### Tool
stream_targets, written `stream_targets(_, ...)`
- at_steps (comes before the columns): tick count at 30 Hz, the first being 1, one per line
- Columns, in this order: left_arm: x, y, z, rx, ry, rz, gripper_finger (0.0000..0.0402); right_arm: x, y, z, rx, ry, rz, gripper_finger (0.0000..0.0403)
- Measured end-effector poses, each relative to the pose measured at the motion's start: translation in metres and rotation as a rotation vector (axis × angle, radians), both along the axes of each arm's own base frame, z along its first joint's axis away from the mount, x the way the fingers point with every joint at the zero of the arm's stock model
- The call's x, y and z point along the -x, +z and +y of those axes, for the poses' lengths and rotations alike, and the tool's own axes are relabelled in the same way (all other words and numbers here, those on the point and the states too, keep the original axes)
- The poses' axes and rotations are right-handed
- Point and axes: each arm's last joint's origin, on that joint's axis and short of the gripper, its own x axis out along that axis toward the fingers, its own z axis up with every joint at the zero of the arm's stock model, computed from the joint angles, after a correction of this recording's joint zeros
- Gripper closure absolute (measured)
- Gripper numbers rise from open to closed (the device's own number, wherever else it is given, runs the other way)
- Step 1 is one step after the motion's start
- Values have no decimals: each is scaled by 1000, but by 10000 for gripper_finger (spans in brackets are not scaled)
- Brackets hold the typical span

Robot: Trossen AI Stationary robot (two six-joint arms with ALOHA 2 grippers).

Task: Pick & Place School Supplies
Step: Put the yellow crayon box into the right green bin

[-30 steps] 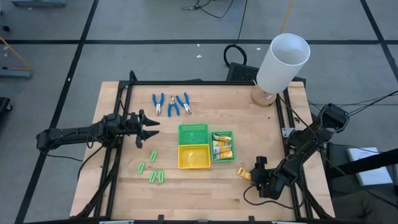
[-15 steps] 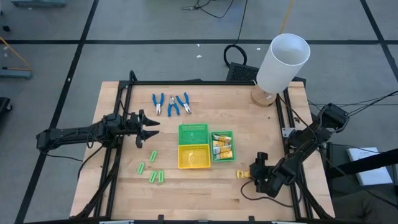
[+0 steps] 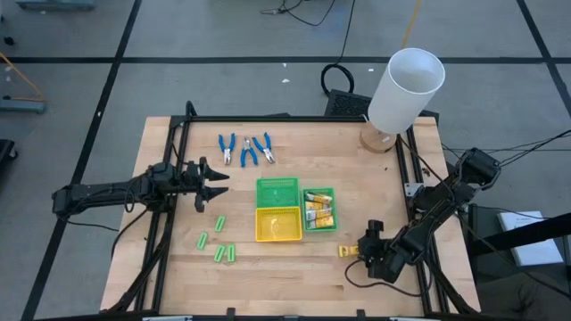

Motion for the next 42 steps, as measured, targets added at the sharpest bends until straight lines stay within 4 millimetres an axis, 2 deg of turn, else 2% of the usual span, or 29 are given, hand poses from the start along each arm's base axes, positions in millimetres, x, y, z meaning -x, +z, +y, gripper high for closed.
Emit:
stream_targets(7, 0, 0, 0, 0, 0, 0, 188, 1, -1, -1, 6, -1, 1, 168)
stream_targets(18, 0, 0, 0, 0, 0, 0, 188, 7, -17, -9, -43, -4, -40, 187)
stream_targets(34, 0, 0, 0, 0, 0, 0, 188, 8, -18, -9, -45, 9, -32, 191)
stream_targets(42, 0, 0, 0, 0, 0, 0, 188, 8, -19, -9, -41, 23, -29, 209)
